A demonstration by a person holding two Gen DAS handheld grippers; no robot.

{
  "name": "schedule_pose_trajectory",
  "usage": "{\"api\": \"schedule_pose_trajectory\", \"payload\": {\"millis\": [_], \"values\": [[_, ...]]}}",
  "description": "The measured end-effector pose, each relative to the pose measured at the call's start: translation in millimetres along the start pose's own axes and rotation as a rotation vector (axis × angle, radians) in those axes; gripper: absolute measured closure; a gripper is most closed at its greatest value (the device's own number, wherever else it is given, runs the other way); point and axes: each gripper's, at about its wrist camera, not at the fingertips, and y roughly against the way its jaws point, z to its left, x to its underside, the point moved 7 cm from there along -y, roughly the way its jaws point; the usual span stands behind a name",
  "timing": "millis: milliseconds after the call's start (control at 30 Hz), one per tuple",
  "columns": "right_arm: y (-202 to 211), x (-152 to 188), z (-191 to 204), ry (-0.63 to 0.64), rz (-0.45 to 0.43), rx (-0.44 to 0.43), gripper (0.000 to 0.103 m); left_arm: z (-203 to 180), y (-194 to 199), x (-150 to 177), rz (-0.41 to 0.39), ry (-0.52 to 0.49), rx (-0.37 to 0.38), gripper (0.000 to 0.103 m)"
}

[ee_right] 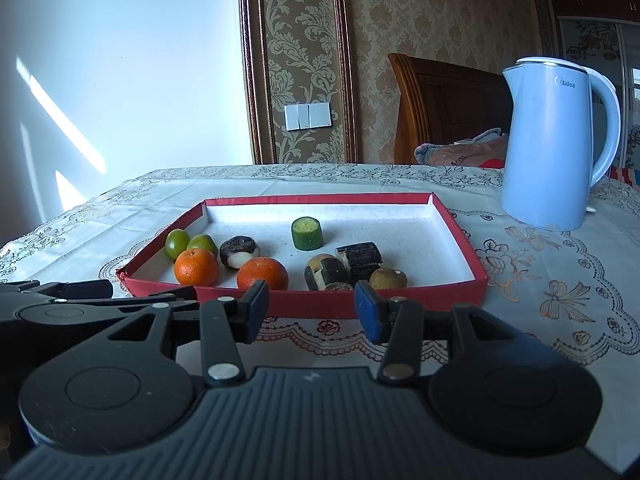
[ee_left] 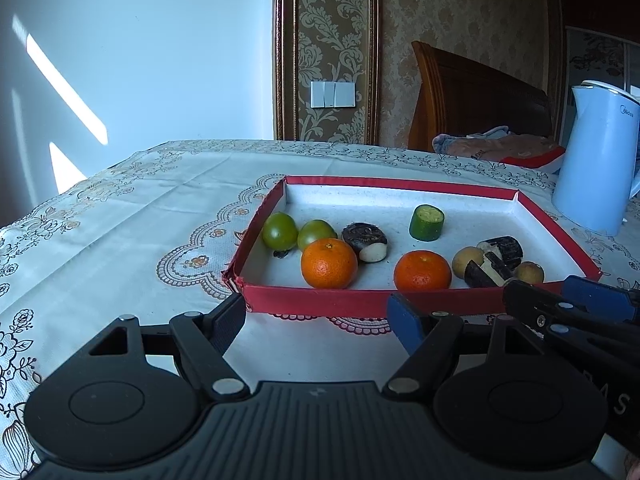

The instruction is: Organize fruits

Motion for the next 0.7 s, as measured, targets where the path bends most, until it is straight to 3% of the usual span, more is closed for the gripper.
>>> {"api": "schedule_pose_trajectory", "payload": {"millis": [700], "values": [[1.8,-1.0,-1.0,-0.004,-0.012,0.003,0.058,-0.5,3.7,-1.3,-0.018,0.002,0.014,0.026]]}}
